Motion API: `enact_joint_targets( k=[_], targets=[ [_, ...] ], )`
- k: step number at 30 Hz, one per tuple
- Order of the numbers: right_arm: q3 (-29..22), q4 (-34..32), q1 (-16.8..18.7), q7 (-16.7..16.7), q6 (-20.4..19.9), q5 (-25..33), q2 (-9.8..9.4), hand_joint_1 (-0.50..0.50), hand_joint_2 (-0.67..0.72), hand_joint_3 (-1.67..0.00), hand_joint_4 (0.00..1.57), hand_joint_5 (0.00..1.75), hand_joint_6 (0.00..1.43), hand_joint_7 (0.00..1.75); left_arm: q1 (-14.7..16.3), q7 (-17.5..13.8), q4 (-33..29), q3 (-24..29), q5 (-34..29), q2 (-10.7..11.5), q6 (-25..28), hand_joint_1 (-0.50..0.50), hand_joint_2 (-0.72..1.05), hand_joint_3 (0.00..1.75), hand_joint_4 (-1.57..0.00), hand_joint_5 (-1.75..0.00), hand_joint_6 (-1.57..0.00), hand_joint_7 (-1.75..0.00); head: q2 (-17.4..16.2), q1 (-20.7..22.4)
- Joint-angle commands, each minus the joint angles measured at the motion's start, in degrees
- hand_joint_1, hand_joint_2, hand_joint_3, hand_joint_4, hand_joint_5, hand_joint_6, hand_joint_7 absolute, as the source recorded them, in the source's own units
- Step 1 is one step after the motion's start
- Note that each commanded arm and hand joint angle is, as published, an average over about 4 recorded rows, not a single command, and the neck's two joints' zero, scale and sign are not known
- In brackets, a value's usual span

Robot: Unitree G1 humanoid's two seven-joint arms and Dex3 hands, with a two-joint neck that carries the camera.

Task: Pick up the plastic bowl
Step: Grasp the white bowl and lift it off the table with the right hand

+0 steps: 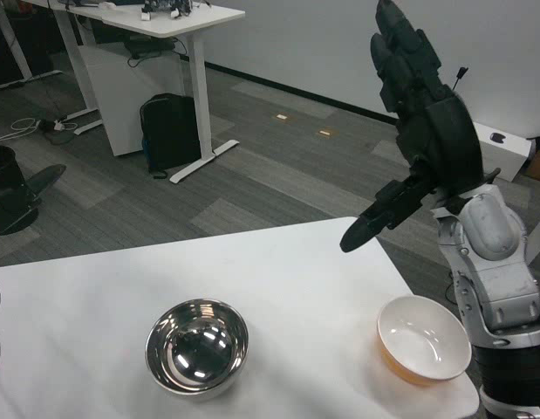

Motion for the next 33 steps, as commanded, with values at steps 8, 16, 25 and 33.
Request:
enact_joint_targets(
  k=[8,16,25,33],
  targets=[
    [-9.82,-0.51,12.28,2.37,-2.08,9.78,3.73,-0.46,0.09,-0.08,0.0,0.0,0.0,0.0,-1.71,0.12,4.79,-1.14,-0.75,0.37,-0.25,-0.5,0.72,0.0,0.0,0.0,0.0,0.0,-3.05,-13.48],
    [-24.17,0.15,16.26,16.45,6.84,21.14,9.66,-0.46,0.14,-0.06,0.0,0.0,0.0,0.0,-5.19,0.12,9.6,-3.12,-1.54,0.67,-0.38,-0.5,0.74,0.02,0.0,0.0,0.0,0.0,-4.95,-18.82],
    [-33.72,2.56,20.94,28.43,11.63,31.44,11.64,-0.46,0.09,-0.08,0.0,0.0,0.0,0.0,-7.25,0.07,13.58,-3.69,-3.08,1.46,-0.51,-0.5,0.69,0.0,0.0,0.0,0.0,0.0,-5.19,-22.57],
    [-37.06,5.68,23.71,29.7,13.52,32.9,14.93,-0.46,0.09,0.0,0.0,0.0,0.0,0.0,-9.1,0.03,16.7,-4.92,-4.17,1.95,-0.69,-0.5,0.69,0.04,0.0,0.0,0.0,0.0,-5.26,-24.43]
  ],
)
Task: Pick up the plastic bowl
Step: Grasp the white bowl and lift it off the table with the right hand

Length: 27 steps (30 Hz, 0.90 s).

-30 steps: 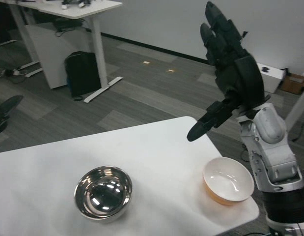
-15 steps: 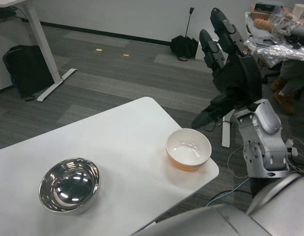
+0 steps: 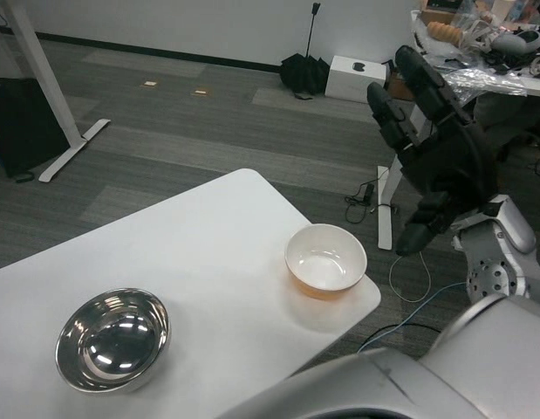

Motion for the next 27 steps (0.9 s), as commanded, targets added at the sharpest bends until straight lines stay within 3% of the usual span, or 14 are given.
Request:
enact_joint_targets(
  k=[1,10,20,23,27],
  targets=[
    [-1.29,2.35,0.85,0.07,0.91,0.34,2.46,-0.46,0.08,0.0,0.0,0.0,0.0,0.0,-1.57,0.08,1.39,-0.7,-1.38,0.94,-0.29,-0.5,0.69,0.04,0.0,0.0,0.0,0.0,-0.13,-0.58],
    [0.32,7.58,2.17,0.12,0.8,-6.95,6.75,-0.46,0.0,-0.02,0.0,0.0,0.0,0.0,-2.56,0.08,2.18,-1.95,-1.8,1.53,-0.31,-0.5,0.69,0.02,0.0,0.0,0.0,0.0,-2.2,-3.26],
    [8.18,14.06,6.96,0.16,-2.24,-13.13,7.83,-0.46,-0.03,-0.06,0.0,0.0,0.0,0.0,-1.68,0.08,2.09,-3.91,-4.1,1.97,-0.68,-0.5,0.69,0.02,0.0,0.0,0.0,0.0,-2.93,-3.81],
    [9.94,14.39,7.71,0.16,-2.54,-14.21,7.89,-0.46,-0.03,-0.08,0.0,0.0,0.0,0.0,-1.29,0.08,2.05,-4.06,-4.43,1.97,-0.79,-0.5,0.69,0.07,0.0,0.0,0.0,0.0,-2.93,-3.71],
    [12.01,14.58,7.84,0.25,-2.63,-16.64,7.85,-0.46,-0.03,-0.08,0.0,0.0,0.0,0.0,-0.89,0.08,1.85,-4.08,-4.52,2.0,-0.84,-0.5,0.69,0.0,0.0,0.0,0.0,0.0,-2.92,-3.42]
  ],
)
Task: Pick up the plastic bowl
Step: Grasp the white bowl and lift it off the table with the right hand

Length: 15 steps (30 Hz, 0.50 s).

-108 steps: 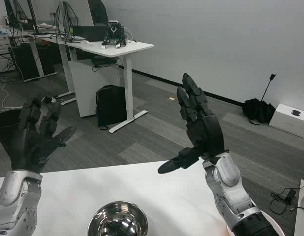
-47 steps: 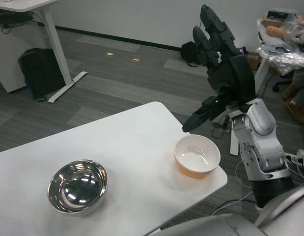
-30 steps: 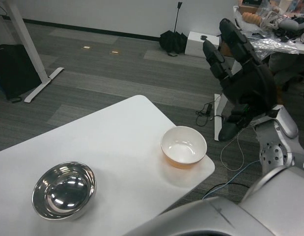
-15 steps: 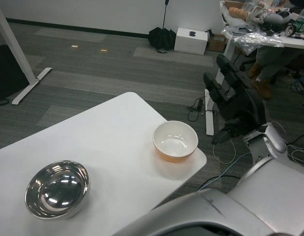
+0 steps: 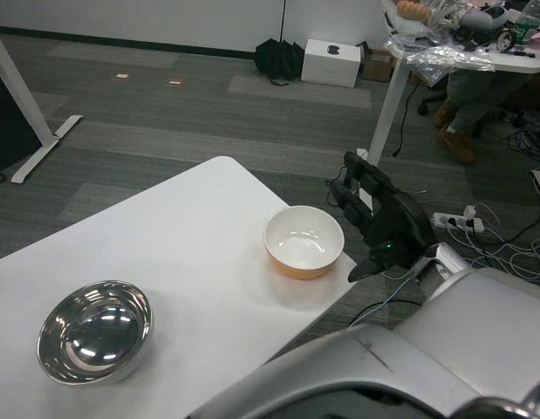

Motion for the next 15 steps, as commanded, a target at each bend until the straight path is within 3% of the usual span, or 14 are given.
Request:
enact_joint_targets(
  k=[1,6,8,15],
  targets=[
    [1.72,0.61,0.17,0.23,-0.75,-1.78,0.14,-0.46,-0.03,-0.08,0.0,0.0,0.0,0.0,0.91,0.08,0.25,0.15,-0.56,0.93,-0.67,-0.5,0.69,0.0,0.0,0.0,0.0,0.0,-0.06,0.26],
    [3.02,0.92,-1.25,0.19,-0.84,-4.86,-0.08,-0.46,0.0,0.0,0.0,0.0,0.0,0.0,1.05,0.08,0.25,0.23,-0.56,0.91,-0.67,-0.5,0.69,0.0,0.0,0.0,0.0,0.0,-0.21,0.36],
    [3.59,1.49,-2.18,0.23,-0.84,-6.18,-0.34,-0.46,0.0,-0.04,0.0,0.0,0.0,0.0,1.05,0.08,0.25,0.28,-0.56,0.96,-0.71,-0.5,0.69,0.04,0.0,0.0,0.0,0.0,-0.17,0.48],
    [7.74,3.36,-4.81,0.21,-0.84,-8.4,-0.98,-0.46,-0.1,-0.04,0.0,0.0,0.0,0.0,0.96,0.08,0.23,0.3,-0.6,1.07,-0.73,-0.5,0.69,0.04,0.0,0.0,0.0,0.0,-0.23,0.81]
  ],
)
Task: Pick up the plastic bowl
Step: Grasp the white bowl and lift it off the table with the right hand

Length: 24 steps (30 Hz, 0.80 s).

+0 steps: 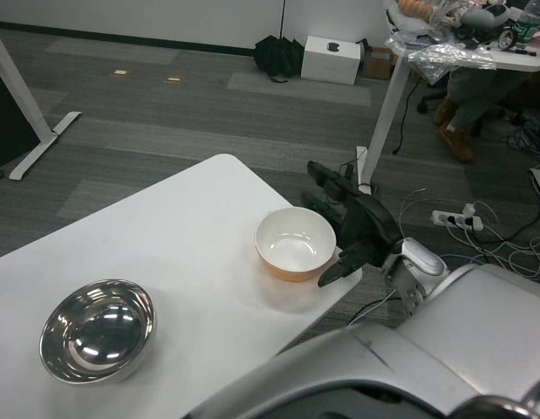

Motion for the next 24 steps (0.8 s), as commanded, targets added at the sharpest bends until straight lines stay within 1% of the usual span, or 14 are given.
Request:
enact_joint_targets(
  k=[1,3,6,10,13,15,16,17,19,20,22,24],
  targets=[
    [1.91,0.93,-1.0,0.12,-0.38,-1.47,-0.51,-0.46,-0.1,-0.02,0.0,0.0,0.0,0.0,0.49,0.08,0.25,0.33,-0.56,0.96,-0.54,-0.5,0.69,0.02,0.0,0.0,0.0,0.0,0.05,0.2],
    [2.68,0.91,-1.31,0.12,-0.38,-2.24,-0.58,-0.46,-0.1,0.0,0.0,0.0,0.0,0.0,0.51,0.08,0.25,0.36,-0.59,0.96,-0.57,-0.5,0.69,0.0,0.0,0.0,0.0,0.0,0.12,0.21],
    [3.98,0.6,-1.86,0.06,-0.38,-3.87,-0.87,-0.46,-0.11,-0.06,0.0,0.0,0.0,0.0,0.58,0.08,0.25,0.36,-0.59,0.96,-0.54,-0.5,0.69,0.0,0.0,0.0,0.0,0.0,0.12,0.21],
    [5.65,0.11,-2.67,0.03,-0.36,-6.84,-1.26,-0.46,-0.13,-0.02,0.0,0.0,0.0,0.0,0.62,0.08,0.23,0.33,-0.59,0.96,-0.54,-0.5,0.69,0.07,0.0,0.0,0.0,0.0,-0.04,1.08],
    [6.7,0.05,-2.98,-0.08,-0.29,-8.48,-1.7,-0.46,-0.15,-0.08,0.0,0.0,0.0,0.0,0.84,0.08,0.17,0.27,-0.63,0.96,-0.57,-0.5,0.69,0.02,0.0,0.0,0.0,0.0,-0.28,1.78],
    [7.45,0.11,-3.22,-0.08,-0.27,-10.17,-2.38,-0.46,-0.15,-0.04,0.0,0.05,0.0,0.0,1.1,0.08,0.12,0.27,-0.67,0.96,-0.57,-0.5,0.69,0.04,0.0,0.0,0.0,0.0,-0.12,2.13],
    [7.82,0.16,-3.31,-0.05,-0.25,-10.7,-2.76,-0.46,-0.13,-0.04,0.0,0.15,0.0,0.0,1.21,0.08,0.1,0.27,-0.67,0.96,-0.57,-0.5,0.69,0.04,0.0,0.0,0.0,0.0,-0.08,2.33],
    [8.35,0.22,-3.42,-0.03,-0.23,-11.25,-3.24,-0.46,-0.13,-0.02,0.0,0.29,0.0,0.0,1.35,0.08,0.06,0.27,-0.67,0.96,-0.59,-0.5,0.69,0.02,0.0,0.0,0.0,0.0,-0.08,2.63],
    [9.1,0.27,-3.53,-0.03,-0.12,-11.45,-3.81,-0.46,-0.1,-0.04,0.0,0.53,0.0,0.0,1.48,0.08,-0.03,0.25,-0.67,0.96,-0.63,-0.5,0.69,0.0,0.0,0.0,0.0,0.0,-0.2,2.89],
    [9.47,0.27,-3.59,-0.03,-0.03,-11.47,-4.07,-0.46,-0.1,-0.04,0.0,0.58,0.0,0.0,1.54,0.08,-0.1,0.23,-0.67,0.96,-0.65,-0.5,0.69,0.0,0.0,0.0,0.0,0.0,-0.18,3.15],
    [10.35,0.27,-3.86,-0.03,0.19,-11.6,-4.69,-0.46,-0.1,-0.08,0.0,0.58,0.0,0.0,1.72,0.08,-0.32,0.18,-0.8,0.96,-0.65,-0.5,0.69,0.04,0.0,0.0,0.0,0.0,-0.15,3.47],
    [11.18,0.44,-4.12,-0.08,0.28,-12.0,-5.3,-0.46,-0.07,-0.04,0.0,0.58,0.0,0.0,1.9,0.08,-0.54,0.18,-1.07,0.96,-0.7,-0.5,0.69,0.09,0.0,0.0,0.0,0.0,-0.19,3.68]
  ],
)
